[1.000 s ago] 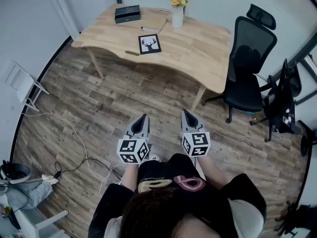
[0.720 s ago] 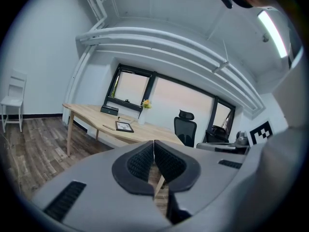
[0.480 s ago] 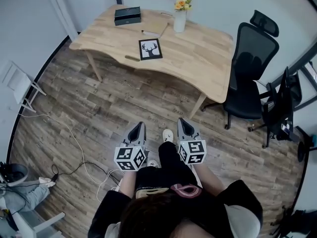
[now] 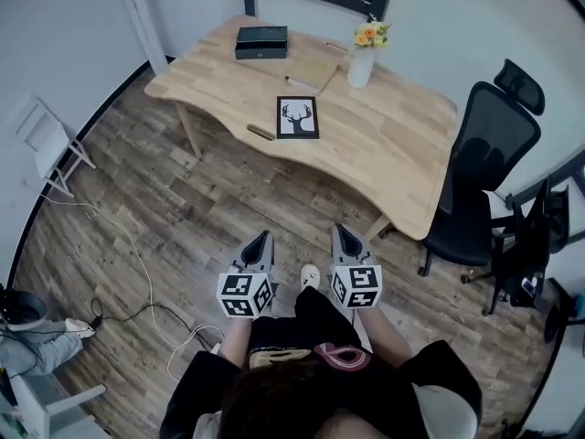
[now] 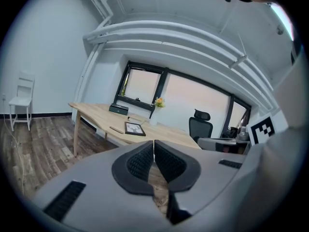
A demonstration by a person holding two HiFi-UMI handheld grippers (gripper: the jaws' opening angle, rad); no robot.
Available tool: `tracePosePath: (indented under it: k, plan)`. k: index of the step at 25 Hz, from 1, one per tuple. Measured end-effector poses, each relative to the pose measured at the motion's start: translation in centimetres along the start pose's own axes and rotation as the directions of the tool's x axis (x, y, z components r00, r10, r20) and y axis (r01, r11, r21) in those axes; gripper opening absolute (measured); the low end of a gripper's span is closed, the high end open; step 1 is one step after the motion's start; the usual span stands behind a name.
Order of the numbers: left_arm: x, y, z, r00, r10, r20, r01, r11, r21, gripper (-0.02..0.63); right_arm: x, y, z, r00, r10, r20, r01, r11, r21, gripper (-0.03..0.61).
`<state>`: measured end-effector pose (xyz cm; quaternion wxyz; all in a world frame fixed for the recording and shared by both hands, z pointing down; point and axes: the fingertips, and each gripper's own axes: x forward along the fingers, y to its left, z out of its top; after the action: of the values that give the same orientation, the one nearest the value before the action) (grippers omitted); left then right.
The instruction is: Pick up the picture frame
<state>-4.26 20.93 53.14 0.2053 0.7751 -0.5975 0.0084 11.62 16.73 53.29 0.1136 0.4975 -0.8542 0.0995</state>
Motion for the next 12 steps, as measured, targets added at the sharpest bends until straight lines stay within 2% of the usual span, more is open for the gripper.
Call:
tracePosePath:
  k: [4, 7, 9, 12]
  plan:
    - [3.9, 0.6, 1.5, 1.0, 0.025, 0.002, -0.025, 1.0, 0.011, 0.02, 3.6, -2.4, 0.7, 1.0, 0.012, -0.025, -0.012, 1.0, 0.016, 0.011]
    - [6.6, 1.1, 2.5, 0.998, 0.062, 0.012, -0.062, 0.998, 0.015, 0.02, 6.2, -4.4, 1.1, 0.998, 0.032, -0.047, -0.029, 0.997, 0.075, 0.01]
    - [8.5, 0.8, 2.7, 0.999, 0.052, 0.005, -0.053, 0.999, 0.008, 0.02, 7.9, -5.9, 1.2, 0.997, 0.053, -0.061, -0.047, 0.994, 0.096, 0.011]
    - [11.0, 0.2, 3.0, 0.999, 0.032, -0.019, -0.032, 0.999, 0.021, 0.02, 9.8, -8.1, 1.9, 0.996, 0.055, -0.063, -0.05, 0.996, 0.08, 0.011]
